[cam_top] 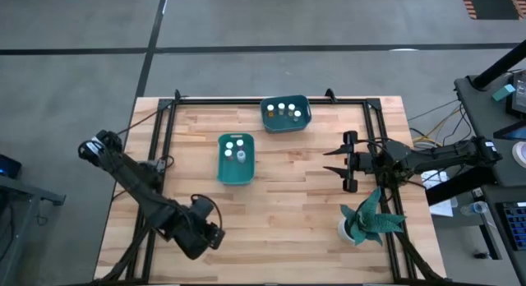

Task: Pick and place medicine bottles into bin by pill shape (circle, oval)
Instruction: Put the pink tablet pill bottle into the blue bin

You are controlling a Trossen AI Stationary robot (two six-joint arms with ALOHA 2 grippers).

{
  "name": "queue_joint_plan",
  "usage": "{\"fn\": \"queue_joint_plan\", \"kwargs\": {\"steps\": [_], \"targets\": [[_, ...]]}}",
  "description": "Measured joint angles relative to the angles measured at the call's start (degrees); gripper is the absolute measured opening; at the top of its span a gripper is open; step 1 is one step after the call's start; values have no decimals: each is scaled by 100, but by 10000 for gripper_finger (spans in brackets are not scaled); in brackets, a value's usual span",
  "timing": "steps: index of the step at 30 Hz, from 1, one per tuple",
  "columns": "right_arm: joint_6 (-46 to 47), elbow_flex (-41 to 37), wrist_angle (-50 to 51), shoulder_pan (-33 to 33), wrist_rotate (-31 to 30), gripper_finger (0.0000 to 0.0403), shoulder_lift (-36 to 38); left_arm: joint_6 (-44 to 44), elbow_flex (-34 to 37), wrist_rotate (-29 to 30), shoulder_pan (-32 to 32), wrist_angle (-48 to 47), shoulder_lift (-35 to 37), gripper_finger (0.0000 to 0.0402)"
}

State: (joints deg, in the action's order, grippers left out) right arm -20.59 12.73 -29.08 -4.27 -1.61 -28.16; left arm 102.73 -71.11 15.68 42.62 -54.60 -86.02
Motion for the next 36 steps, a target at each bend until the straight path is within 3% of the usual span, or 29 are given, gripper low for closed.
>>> {"fn": "queue_joint_plan", "kwargs": {"steps": [16, 19, 29, 36], "targets": [[1, 2, -2, 74, -7, 167, -2, 739, 317, -547, -213, 44, 0, 171], [-7, 2, -2, 74, -7, 167, -4, 644, 327, -915, -213, 99, 0, 171], [-40, 2, 2, 74, -4, 167, -4, 300, 641, -939, -174, 296, 0, 172], [-42, 2, 4, 74, -4, 166, -4, 333, 926, -992, -170, 770, 0, 217]]}}
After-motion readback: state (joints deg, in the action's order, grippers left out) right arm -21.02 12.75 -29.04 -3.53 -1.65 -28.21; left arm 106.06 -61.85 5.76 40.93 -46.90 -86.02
